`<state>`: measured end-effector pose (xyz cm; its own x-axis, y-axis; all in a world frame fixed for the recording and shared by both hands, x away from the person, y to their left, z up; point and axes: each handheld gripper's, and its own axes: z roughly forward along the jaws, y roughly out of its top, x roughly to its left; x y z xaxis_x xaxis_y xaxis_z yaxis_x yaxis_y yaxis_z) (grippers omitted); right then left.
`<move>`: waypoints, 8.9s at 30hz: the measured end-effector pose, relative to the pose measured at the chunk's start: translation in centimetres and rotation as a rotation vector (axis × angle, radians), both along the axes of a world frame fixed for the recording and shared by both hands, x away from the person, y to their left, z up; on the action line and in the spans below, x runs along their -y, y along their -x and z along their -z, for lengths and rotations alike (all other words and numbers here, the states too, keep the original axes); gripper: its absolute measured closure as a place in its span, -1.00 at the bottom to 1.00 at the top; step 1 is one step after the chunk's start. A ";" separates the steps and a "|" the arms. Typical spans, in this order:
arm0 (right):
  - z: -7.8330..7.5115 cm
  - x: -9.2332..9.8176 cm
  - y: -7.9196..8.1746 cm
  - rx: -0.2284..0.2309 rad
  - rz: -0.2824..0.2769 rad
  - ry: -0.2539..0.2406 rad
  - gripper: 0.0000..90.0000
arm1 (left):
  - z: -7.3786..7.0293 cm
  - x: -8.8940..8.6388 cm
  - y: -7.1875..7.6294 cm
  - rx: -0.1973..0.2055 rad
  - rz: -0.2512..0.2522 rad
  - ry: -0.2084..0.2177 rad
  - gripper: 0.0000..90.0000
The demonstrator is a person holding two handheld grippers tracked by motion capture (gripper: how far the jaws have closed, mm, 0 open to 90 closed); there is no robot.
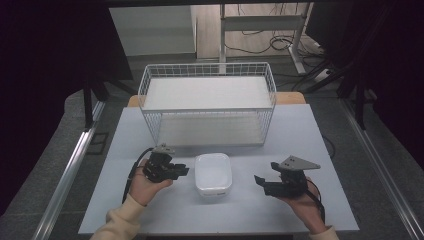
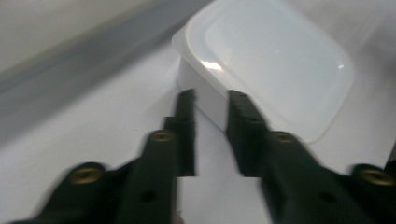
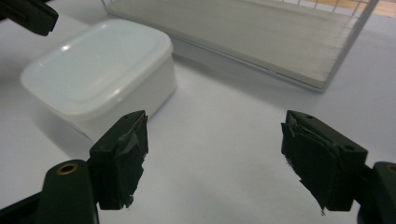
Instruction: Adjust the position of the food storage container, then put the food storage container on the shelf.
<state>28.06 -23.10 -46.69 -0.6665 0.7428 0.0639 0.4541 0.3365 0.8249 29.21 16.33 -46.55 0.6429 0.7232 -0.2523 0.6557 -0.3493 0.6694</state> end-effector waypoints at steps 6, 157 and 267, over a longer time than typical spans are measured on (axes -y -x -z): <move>-1.1 -0.7 -0.1 -0.011 -0.026 -0.041 -0.55 | -1.7 -1.4 0.8 0.014 -0.074 0.092 -0.13; -5.7 -6.1 -2.9 -0.211 -0.148 -0.332 0.77 | -4.8 0.0 0.6 -0.007 -0.035 0.386 0.76; -18.0 -10.6 -23.0 -0.369 0.088 -0.441 -0.24 | -15.7 -3.2 -20.8 -0.146 -0.183 0.477 -0.06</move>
